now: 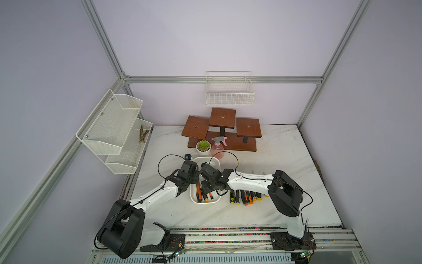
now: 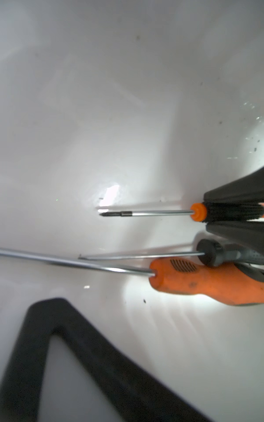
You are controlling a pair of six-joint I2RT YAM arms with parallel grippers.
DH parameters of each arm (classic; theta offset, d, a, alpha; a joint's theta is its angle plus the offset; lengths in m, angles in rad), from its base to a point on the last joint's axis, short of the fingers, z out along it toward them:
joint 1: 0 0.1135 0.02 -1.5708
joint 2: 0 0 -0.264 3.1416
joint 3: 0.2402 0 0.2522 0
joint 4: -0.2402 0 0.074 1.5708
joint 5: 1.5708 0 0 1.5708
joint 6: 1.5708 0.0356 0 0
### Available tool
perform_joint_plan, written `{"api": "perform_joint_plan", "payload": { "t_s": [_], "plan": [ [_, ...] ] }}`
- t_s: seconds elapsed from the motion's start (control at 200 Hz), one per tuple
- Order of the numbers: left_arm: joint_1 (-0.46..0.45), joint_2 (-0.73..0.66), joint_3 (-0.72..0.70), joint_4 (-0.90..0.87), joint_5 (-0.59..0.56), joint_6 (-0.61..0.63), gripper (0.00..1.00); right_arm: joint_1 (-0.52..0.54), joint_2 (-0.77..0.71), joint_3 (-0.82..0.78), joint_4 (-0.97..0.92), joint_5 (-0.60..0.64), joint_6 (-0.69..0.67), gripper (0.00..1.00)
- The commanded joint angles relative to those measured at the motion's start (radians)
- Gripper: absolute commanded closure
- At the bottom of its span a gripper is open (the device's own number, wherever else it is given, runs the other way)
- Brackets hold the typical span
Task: Take out the screwdriver from the storage box
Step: Pick up the screwdriver from the storage box.
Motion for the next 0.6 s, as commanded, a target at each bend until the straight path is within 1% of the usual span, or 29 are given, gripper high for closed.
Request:
{"api": "perform_joint_plan", "payload": {
  "t_s": [0.0, 0.22, 0.46, 0.525, 0.595],
  "plan": [
    [-0.004, -0.003, 0.034, 0.047, 0.005, 0.004, 1.00, -0.004, -0.066, 0.015, 0.043, -0.049, -0.012, 1.00],
    [-0.004, 0.011, 0.039, 0.047, -0.013, 0.009, 1.00, -0.004, -0.145, -0.011, -0.020, -0.054, -0.018, 1.00],
    [-0.004, 0.025, 0.040, 0.054, -0.018, 0.015, 1.00, -0.006, -0.283, -0.082, -0.069, -0.045, -0.023, 1.00],
    [-0.004, 0.025, 0.039, 0.053, -0.017, 0.016, 1.00, -0.008, -0.326, -0.098, -0.094, -0.023, -0.023, 1.00],
    [-0.004, 0.023, 0.040, 0.055, -0.020, 0.018, 1.00, -0.011, -0.371, -0.114, -0.144, 0.031, -0.022, 1.00]
  ]
}}
